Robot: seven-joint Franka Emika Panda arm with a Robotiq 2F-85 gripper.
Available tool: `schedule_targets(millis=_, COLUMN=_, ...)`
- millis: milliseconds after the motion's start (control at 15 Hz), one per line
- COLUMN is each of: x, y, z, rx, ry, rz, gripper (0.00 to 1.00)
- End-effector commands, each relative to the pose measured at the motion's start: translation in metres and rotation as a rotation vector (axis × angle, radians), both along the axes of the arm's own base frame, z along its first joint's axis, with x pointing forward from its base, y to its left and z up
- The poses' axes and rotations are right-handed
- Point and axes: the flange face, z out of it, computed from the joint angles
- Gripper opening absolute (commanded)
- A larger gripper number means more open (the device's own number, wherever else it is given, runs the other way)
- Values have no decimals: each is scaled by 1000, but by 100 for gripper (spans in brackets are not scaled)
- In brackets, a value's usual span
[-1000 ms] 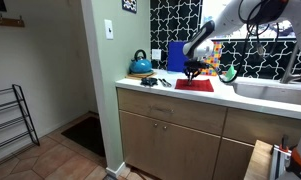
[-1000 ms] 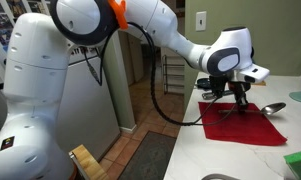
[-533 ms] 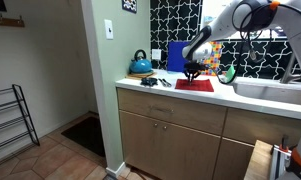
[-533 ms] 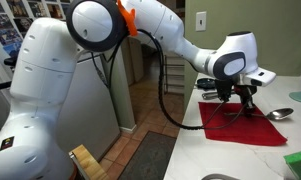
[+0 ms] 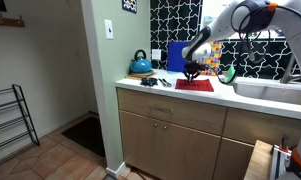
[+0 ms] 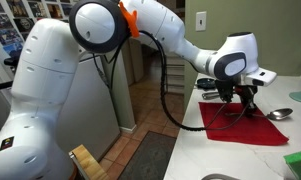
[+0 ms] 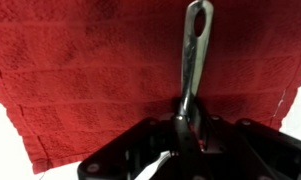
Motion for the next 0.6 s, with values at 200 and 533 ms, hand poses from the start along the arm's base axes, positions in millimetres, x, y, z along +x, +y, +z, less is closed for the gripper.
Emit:
schedule_targets(millis=200, x=-8, y=13, z=-7, rx=50, ry=42, rz=44, gripper=3)
schedule_targets(millis=533, x=-18, y=29, z=-14, rx=74, ry=83, rz=35, gripper=3)
